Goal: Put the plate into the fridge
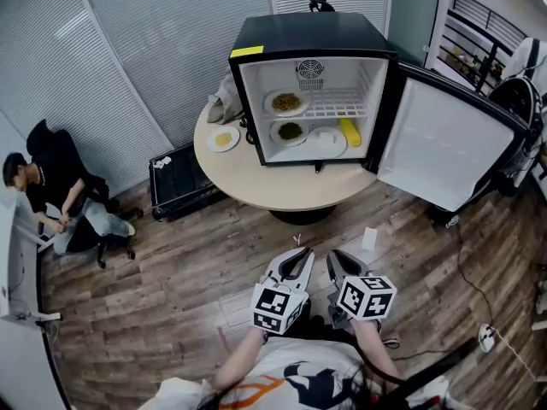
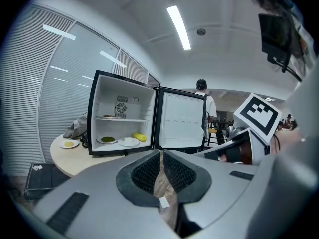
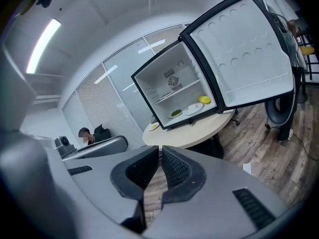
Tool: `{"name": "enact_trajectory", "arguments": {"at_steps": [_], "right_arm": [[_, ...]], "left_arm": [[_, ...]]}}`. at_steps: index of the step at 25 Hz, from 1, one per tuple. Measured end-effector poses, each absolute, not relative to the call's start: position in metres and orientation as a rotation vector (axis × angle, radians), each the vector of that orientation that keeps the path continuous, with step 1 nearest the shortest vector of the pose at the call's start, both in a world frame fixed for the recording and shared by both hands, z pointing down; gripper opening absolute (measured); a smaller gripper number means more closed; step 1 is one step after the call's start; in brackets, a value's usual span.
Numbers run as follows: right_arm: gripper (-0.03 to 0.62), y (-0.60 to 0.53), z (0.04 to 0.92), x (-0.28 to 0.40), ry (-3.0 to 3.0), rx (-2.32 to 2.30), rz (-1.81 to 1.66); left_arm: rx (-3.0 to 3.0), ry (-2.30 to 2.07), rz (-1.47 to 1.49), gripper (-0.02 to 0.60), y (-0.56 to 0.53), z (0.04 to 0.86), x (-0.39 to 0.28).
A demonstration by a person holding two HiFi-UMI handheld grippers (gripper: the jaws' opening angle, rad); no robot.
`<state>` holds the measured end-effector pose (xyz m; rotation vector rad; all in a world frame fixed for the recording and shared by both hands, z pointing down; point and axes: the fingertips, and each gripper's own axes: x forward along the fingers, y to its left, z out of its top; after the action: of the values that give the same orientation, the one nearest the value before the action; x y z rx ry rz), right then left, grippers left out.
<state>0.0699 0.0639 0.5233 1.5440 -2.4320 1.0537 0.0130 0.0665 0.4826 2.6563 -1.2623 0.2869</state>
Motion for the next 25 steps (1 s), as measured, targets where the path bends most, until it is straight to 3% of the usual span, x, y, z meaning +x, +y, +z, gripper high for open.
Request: {"name": "enact_trajectory", "arguments": {"at_steps": [25], "right_arm": [[0.032,0.078,0.523,0.064,-2.423,1.543,0.999]], "left_arm": [[2.670,-1.278,0.280,0.032,0.087,0.479,0.002]]}}
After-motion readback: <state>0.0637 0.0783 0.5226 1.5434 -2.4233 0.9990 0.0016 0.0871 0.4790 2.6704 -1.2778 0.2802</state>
